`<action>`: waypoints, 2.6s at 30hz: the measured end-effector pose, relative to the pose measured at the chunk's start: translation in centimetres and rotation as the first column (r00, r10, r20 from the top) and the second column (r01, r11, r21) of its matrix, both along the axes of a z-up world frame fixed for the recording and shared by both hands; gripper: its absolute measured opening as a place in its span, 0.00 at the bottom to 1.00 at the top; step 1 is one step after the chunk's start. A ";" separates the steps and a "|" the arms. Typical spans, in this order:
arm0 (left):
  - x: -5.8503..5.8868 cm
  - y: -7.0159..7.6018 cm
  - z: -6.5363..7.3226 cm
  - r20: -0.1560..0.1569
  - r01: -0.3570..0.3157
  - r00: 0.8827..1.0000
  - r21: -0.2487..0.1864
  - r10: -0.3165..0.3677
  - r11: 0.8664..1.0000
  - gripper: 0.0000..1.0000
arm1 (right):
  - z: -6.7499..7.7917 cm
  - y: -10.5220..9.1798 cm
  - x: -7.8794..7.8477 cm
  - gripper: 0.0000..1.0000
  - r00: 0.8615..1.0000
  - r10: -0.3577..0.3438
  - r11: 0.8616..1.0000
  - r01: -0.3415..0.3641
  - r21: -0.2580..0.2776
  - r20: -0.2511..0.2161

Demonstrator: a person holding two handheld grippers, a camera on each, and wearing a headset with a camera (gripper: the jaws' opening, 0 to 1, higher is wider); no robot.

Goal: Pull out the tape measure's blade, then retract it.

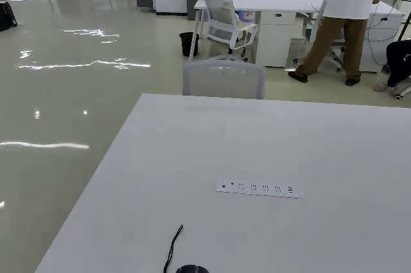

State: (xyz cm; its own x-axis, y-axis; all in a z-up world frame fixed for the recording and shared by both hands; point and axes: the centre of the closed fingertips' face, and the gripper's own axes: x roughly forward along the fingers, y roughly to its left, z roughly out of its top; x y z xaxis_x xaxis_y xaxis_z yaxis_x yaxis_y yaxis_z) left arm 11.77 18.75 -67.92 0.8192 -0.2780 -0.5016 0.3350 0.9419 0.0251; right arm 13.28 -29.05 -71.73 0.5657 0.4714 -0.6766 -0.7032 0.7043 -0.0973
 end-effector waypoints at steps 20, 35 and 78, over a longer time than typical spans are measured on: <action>1.1 -3.2 -1.1 -0.005 -0.008 1.000 0.007 0.008 1.000 0.99 | 0.6 6.0 3.7 0.94 0.956 0.291 0.949 -0.292 -0.121 -0.025; 3.1 -3.9 -1.7 0.041 -0.129 0.991 0.001 0.129 0.992 0.99 | -0.6 9.6 6.2 0.84 0.870 0.477 0.847 -0.492 -0.200 -0.121; 5.7 -8.7 -3.8 0.045 -0.143 0.989 0.000 0.143 0.990 0.99 | -9.3 12.0 8.1 0.38 0.712 0.578 0.690 -0.687 -0.227 -0.400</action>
State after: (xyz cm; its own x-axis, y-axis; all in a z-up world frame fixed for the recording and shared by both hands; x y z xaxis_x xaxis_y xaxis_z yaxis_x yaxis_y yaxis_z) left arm 17.43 10.01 -71.70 0.8723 -0.1545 -0.4639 0.1950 0.9800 0.0403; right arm 21.42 -17.10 -80.99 -0.0191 0.3568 -0.9340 -0.9987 0.0374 0.0347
